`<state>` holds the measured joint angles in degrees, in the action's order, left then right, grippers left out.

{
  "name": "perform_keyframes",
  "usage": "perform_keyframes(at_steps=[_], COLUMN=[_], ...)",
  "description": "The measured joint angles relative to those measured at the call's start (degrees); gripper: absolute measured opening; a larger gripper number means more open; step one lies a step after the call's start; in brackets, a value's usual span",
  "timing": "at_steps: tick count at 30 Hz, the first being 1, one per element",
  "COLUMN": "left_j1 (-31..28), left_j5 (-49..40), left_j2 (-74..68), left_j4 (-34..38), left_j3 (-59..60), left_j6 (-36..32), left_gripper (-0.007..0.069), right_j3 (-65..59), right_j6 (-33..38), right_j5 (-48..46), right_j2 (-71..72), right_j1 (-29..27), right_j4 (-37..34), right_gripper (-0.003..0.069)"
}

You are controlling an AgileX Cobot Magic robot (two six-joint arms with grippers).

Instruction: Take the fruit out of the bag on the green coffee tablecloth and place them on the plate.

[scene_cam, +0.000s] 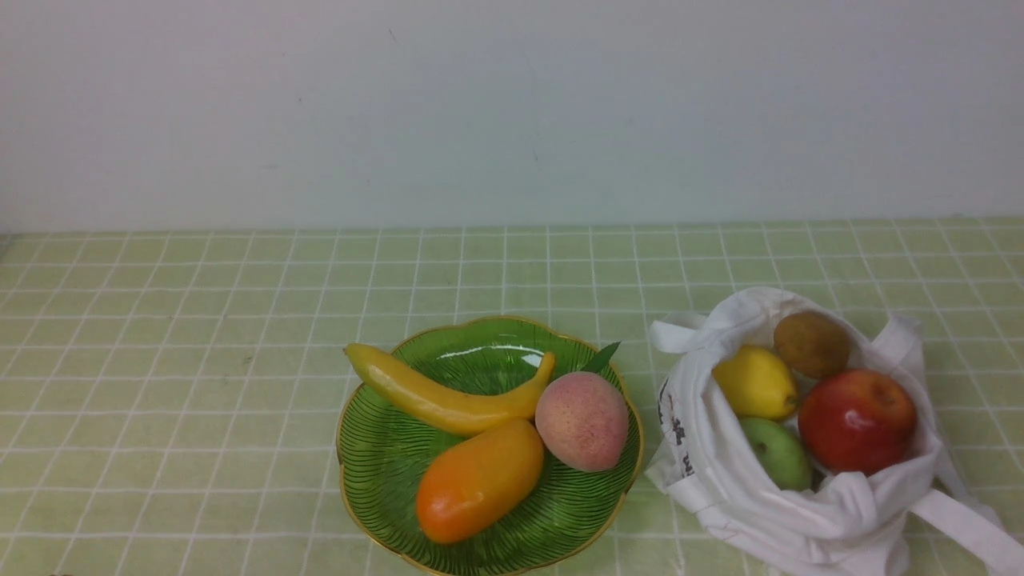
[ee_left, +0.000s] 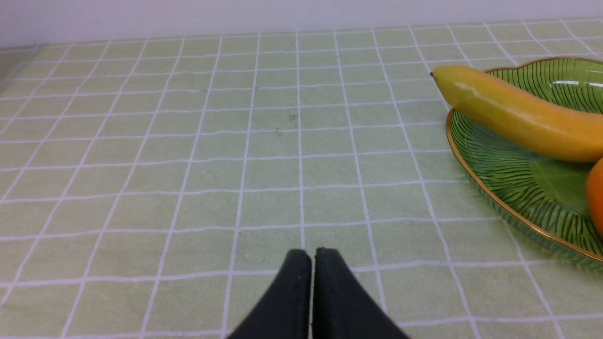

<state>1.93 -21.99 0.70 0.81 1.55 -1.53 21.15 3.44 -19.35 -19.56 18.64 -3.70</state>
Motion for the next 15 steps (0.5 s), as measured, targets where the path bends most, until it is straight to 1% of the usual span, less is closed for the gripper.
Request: perform_keyframes(at_steps=[4,8,15], left_j1=[0.0,0.0,0.0], left_j5=[0.0,0.0,0.0], left_j2=[0.0,0.0,0.0], left_j4=[0.0,0.0,0.0], left_j3=[0.0,0.0,0.0], left_j6=[0.0,0.0,0.0], left_gripper=[-0.0008,-0.0008,-0.0008], right_j3=[-0.3,-3.9,-15.7], right_j6=[0.0,0.0,0.0], right_j5=[0.1,0.2,0.1], right_j2=[0.2,3.6,12.7], right_j1=[0.0,-0.8,-8.8], right_j4=[0.4,1.3,4.9], right_gripper=[-0.0015,-0.0015,-0.0015])
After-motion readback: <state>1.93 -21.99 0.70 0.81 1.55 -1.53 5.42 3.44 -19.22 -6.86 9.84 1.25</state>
